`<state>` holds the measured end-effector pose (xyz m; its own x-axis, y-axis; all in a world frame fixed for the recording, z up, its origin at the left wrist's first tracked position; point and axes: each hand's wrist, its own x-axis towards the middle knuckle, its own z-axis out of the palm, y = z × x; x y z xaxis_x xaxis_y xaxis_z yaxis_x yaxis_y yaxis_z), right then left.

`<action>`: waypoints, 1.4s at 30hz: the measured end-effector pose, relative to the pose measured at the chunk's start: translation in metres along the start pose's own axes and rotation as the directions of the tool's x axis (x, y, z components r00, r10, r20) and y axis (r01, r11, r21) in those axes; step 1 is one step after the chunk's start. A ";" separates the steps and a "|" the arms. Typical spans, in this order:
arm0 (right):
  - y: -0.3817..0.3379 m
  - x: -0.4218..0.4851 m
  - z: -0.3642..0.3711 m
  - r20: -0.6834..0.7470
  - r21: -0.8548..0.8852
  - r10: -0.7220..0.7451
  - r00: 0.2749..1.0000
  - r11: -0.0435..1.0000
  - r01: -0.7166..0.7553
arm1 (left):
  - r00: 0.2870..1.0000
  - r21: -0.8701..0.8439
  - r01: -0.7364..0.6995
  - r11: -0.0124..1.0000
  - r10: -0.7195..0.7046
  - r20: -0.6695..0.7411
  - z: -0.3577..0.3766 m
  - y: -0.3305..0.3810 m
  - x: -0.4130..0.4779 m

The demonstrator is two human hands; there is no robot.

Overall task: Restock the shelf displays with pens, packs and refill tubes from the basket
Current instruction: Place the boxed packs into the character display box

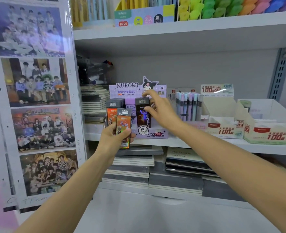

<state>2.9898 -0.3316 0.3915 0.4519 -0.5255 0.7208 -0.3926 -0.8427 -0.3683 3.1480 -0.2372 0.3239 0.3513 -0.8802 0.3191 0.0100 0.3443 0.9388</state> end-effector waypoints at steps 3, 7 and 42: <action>0.005 -0.006 0.005 -0.086 0.028 -0.036 0.996 0.999 0.038 | 1.000 -0.003 0.012 1.000 -0.012 -0.001 -0.001 0.000 0.000; 0.010 -0.009 0.006 -0.105 -0.105 0.003 0.994 0.994 -0.014 | 1.000 -0.013 0.028 1.000 -0.028 0.003 0.001 0.003 -0.003; 0.001 0.017 -0.051 -0.094 -0.229 0.110 0.990 0.965 -0.129 | 0.768 0.845 -0.528 -0.088 0.376 0.519 0.027 -0.012 -0.012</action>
<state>2.9558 -0.3353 0.4334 0.3290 -0.6017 0.7278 -0.6203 -0.7188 -0.3139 3.1182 -0.2397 0.3126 -0.2126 -0.7159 0.6651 -0.9771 0.1584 -0.1418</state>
